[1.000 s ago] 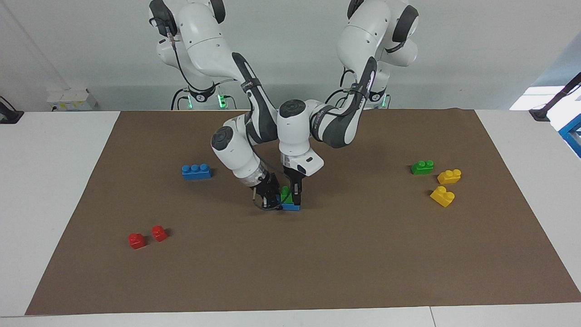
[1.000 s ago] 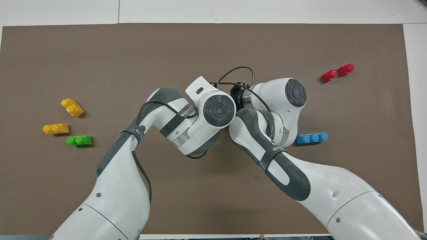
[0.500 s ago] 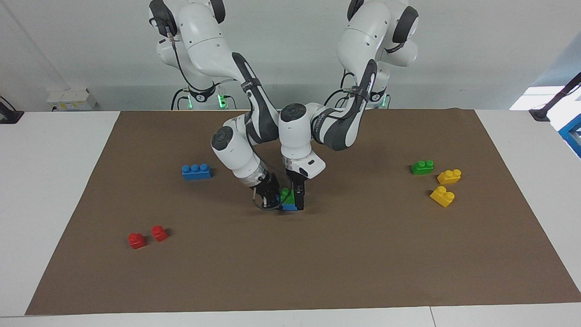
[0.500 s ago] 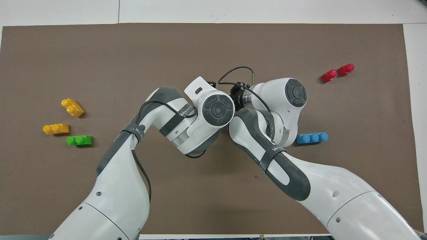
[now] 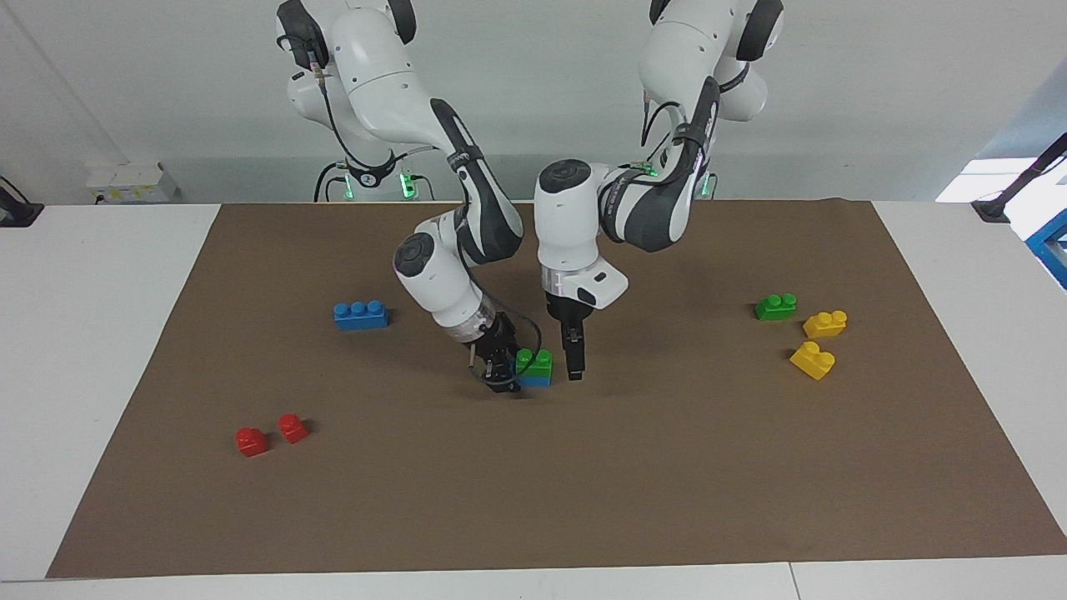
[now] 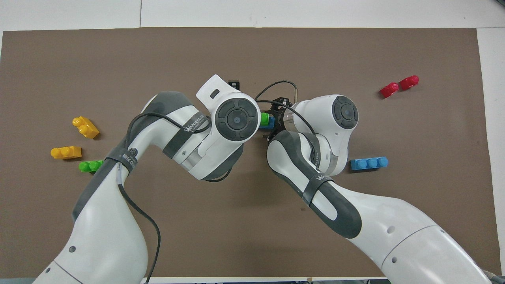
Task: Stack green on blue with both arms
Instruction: 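Open the left gripper and draw the left arm back to rest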
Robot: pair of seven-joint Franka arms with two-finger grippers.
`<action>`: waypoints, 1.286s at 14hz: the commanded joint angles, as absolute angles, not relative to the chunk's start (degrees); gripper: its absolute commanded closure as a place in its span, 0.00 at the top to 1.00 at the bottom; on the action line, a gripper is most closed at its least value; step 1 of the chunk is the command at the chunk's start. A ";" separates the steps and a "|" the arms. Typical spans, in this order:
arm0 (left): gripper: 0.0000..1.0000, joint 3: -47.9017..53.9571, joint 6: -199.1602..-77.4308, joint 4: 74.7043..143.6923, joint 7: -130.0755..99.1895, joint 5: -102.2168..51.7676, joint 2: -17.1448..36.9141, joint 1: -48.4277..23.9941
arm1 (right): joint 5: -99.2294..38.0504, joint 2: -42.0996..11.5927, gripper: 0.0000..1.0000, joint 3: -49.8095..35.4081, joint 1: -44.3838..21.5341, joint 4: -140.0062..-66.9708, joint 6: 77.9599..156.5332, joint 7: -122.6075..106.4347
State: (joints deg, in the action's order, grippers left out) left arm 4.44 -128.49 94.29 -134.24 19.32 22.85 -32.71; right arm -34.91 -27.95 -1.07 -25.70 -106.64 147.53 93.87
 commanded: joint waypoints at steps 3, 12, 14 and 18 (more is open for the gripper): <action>1.00 4.83 -123.50 96.77 -123.44 14.69 15.65 -27.79 | -36.21 -28.04 0.86 -1.05 -25.75 -107.23 148.98 93.52; 1.00 4.83 -112.69 96.68 -78.03 5.11 7.74 -10.83 | -36.21 -27.25 0.93 -1.05 -21.71 -109.42 145.99 91.85; 1.00 4.75 -108.92 96.59 -61.17 1.51 5.37 -5.48 | -36.21 -27.07 0.93 -1.05 -20.40 -110.04 145.90 90.80; 1.00 4.57 -101.62 96.07 -34.16 0.26 1.50 1.57 | -36.21 -26.37 0.94 -1.05 -17.24 -112.06 144.85 85.01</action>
State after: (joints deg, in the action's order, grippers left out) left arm 4.09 -104.50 94.68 -43.92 1.40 4.18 -0.32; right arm -35.24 -27.09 -1.06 -20.08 -108.72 145.15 91.02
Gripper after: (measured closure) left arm 0.000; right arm 0.097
